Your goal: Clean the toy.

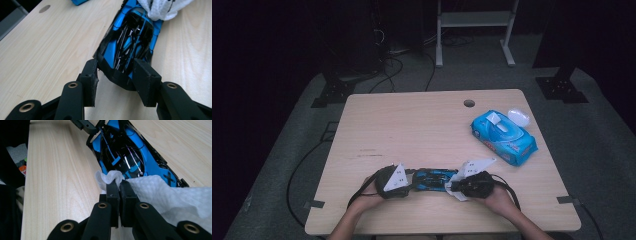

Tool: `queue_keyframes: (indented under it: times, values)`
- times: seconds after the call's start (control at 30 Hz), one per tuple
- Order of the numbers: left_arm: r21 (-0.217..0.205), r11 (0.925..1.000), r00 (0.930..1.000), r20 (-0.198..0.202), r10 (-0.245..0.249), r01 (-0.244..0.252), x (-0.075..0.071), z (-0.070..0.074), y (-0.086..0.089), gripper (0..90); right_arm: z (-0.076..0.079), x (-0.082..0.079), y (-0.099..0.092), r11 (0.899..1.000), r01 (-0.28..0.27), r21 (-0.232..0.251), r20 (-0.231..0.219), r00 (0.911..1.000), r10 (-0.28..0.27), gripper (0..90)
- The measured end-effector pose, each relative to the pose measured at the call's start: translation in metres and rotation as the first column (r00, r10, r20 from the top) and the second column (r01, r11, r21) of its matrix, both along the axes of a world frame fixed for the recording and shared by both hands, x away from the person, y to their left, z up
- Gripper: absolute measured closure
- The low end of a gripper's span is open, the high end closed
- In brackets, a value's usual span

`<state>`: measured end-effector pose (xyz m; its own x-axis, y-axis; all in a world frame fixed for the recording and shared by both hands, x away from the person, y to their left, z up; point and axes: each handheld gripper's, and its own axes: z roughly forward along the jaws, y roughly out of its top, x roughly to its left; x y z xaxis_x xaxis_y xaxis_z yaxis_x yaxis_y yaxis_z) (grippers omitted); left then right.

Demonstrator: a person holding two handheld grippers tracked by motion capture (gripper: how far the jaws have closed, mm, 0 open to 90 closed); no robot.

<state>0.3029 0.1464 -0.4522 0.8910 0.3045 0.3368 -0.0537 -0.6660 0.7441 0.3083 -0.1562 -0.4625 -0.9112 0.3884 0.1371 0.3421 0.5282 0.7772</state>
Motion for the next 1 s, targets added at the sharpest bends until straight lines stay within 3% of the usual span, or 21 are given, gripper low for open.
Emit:
queue_keyframes:
  times: [0.13,0.3,0.43,0.5,0.67,0.9,1.0]
  values:
    - [0.01,0.9992,0.9991,-0.018,-0.038,0.038,-0.001,0.001,0.002,56.9,-0.001,-0.003,0.0,1.0,-0.003,-0.001,0.001,1.0,0.003,86.8]
    - [-0.021,0.9957,0.9945,-0.052,-0.091,0.09,-0.001,0.004,0.008,56.1,-0.003,-0.008,0.002,1.0,-0.017,-0.011,-0.008,0.9998,0.017,86.9]
    - [0.002,0.9901,0.9873,-0.074,-0.14,0.141,-0.004,0.003,0.005,55.9,-0.013,-0.01,0.007,0.995,-0.03,-0.093,-0.024,0.9993,0.028,86.4]
    - [0.007,0.9901,0.9876,-0.071,-0.14,0.14,-0.004,0.002,0.004,54.9,-0.015,-0.01,0.007,0.996,-0.028,-0.087,-0.018,0.9995,0.026,86.4]
    - [-0.005,0.9811,0.9755,-0.106,-0.193,0.193,-0.005,0.002,0.004,54.7,-0.014,-0.007,0.004,0.997,-0.012,-0.082,-0.022,0.9997,0.01,86.4]
    - [-0.029,0.9734,0.9621,-0.148,-0.229,0.227,-0.004,0.004,0.006,52.8,-0.015,-0.008,0.002,0.997,-0.01,-0.07,-0.035,0.9994,0.008,86.1]
    - [-0.049,0.981,0.9678,-0.161,-0.193,0.188,-0.002,0.005,0.008,45.2,-0.012,-0.009,-0.001,0.998,-0.007,-0.058,-0.032,0.9995,0.005,86.1]
